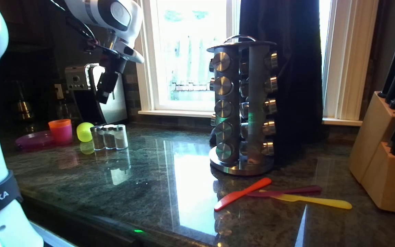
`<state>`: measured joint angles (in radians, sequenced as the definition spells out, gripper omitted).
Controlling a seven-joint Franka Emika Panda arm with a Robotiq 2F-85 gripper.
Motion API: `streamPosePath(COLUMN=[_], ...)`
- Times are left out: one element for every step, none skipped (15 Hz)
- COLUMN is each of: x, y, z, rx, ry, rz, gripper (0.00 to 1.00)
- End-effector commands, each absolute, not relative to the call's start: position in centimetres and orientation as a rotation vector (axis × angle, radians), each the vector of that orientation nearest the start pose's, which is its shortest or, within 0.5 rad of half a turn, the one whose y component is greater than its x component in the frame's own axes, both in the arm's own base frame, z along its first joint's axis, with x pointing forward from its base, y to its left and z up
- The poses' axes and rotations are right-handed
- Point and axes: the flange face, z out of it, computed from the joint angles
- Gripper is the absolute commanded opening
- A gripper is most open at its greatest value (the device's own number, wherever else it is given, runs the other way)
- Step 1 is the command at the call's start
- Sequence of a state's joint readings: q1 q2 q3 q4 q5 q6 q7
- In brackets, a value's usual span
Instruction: Remove one bottle from the rack
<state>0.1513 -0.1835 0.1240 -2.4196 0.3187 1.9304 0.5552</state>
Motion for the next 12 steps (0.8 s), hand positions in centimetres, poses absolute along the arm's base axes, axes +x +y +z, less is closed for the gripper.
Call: streamPosePath(x=[35.9, 34.8, 34.0, 33.3, 32.7, 32.1, 31.7, 33.7, 33.3, 33.2, 33.1, 33.2], y=[13.1, 12.9, 12.5, 11.9, 11.3, 10.5, 9.6, 11.5, 11.0, 11.0, 11.1, 11.3], z=[42.3, 43.9, 45.5, 47.0, 48.3, 49.6, 50.8, 49.7, 50.5, 50.9, 50.8, 50.5], rx=[-3.077, -3.117, -3.150, -3.175, -3.190, -3.196, -3.194, -3.176, -3.172, -3.172, -3.175, -3.179], ry=[0.525, 0.475, 0.436, 0.399, 0.363, 0.324, 0.283, 0.352, 0.351, 0.354, 0.350, 0.346], rz=[0.398, 0.344, 0.283, 0.214, 0.134, 0.049, -0.032, 0.103, 0.066, 0.050, 0.051, 0.061], gripper=[1.00, 1.00, 1.00, 1.00, 1.00, 1.00, 1.00, 1.00, 1.00, 1.00, 1.00, 1.00])
